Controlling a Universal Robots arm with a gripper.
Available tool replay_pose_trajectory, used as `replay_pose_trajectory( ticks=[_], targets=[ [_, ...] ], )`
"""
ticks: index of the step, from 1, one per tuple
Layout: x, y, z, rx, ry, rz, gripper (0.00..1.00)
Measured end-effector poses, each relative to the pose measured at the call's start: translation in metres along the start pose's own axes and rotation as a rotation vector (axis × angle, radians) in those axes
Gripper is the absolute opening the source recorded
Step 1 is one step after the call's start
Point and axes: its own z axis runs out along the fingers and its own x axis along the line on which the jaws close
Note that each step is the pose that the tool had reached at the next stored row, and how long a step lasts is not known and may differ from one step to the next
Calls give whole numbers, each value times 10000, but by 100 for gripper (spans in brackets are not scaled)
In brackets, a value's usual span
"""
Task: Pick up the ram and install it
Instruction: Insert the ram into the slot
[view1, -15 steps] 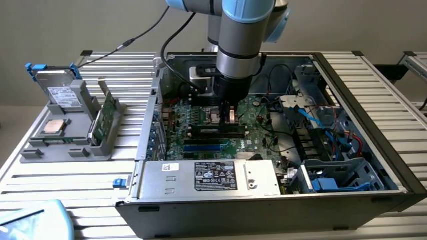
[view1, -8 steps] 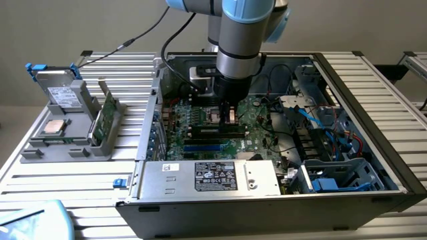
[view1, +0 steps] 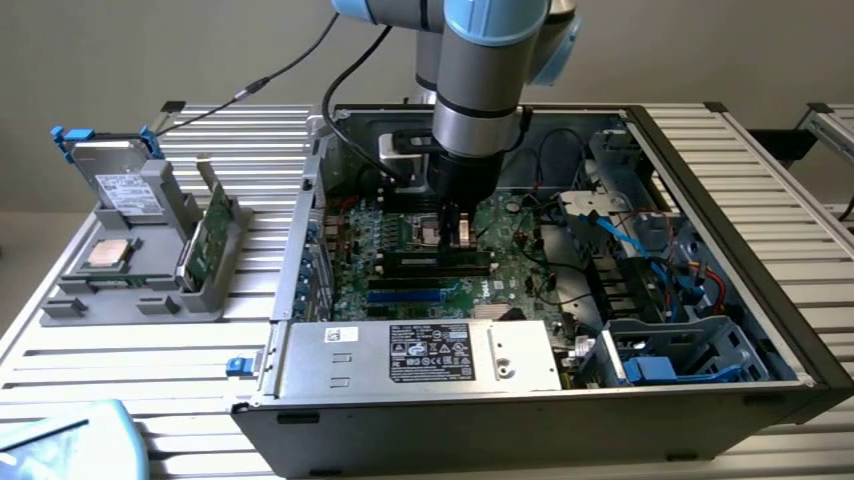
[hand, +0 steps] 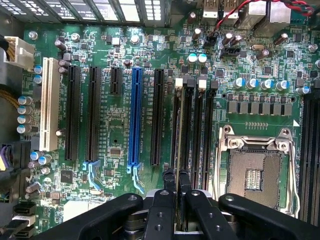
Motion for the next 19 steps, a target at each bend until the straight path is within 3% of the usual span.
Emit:
replay_pose_trajectory(
  ticks=[19],
  targets=[
    [-15, 0, 1, -42, 117, -87, 14]
  ],
)
